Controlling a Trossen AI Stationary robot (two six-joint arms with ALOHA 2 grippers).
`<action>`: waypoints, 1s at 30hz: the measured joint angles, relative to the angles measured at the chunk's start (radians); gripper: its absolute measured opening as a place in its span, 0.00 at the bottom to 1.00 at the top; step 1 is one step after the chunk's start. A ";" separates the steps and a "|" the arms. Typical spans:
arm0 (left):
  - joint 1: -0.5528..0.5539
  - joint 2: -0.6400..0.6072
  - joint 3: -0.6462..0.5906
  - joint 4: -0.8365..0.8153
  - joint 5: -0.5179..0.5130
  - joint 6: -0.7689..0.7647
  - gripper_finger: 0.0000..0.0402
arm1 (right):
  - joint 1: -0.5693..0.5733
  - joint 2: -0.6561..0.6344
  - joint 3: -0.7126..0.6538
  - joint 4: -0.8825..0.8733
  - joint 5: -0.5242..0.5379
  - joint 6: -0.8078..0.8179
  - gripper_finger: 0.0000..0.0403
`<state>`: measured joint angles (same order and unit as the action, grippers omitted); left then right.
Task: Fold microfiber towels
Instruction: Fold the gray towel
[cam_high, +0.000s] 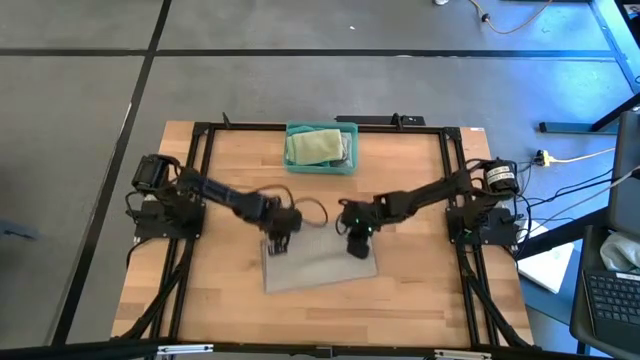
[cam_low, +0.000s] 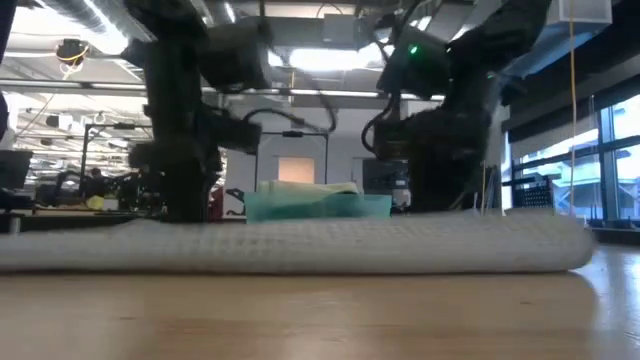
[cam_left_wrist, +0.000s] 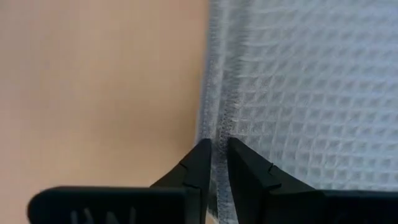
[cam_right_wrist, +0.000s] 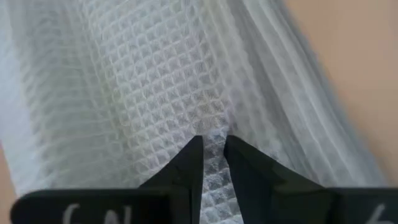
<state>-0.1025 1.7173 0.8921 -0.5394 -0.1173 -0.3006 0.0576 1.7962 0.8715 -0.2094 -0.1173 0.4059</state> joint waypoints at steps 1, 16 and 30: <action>0.038 -0.010 0.000 -0.041 -0.027 0.021 0.12 | -0.023 0.000 0.000 -0.005 0.014 -0.004 0.20; 0.263 -0.216 -0.006 -0.257 0.013 -0.127 0.12 | -0.146 0.005 0.305 -0.359 0.011 -0.318 0.20; 0.144 -0.416 -0.005 -0.211 0.017 -0.268 0.08 | -0.146 -0.027 0.412 -0.651 -0.188 -0.330 0.20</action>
<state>0.0416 1.3014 0.8867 -0.7503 -0.1008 -0.5684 -0.0887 1.7696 1.2835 -0.8608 -0.3050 0.0759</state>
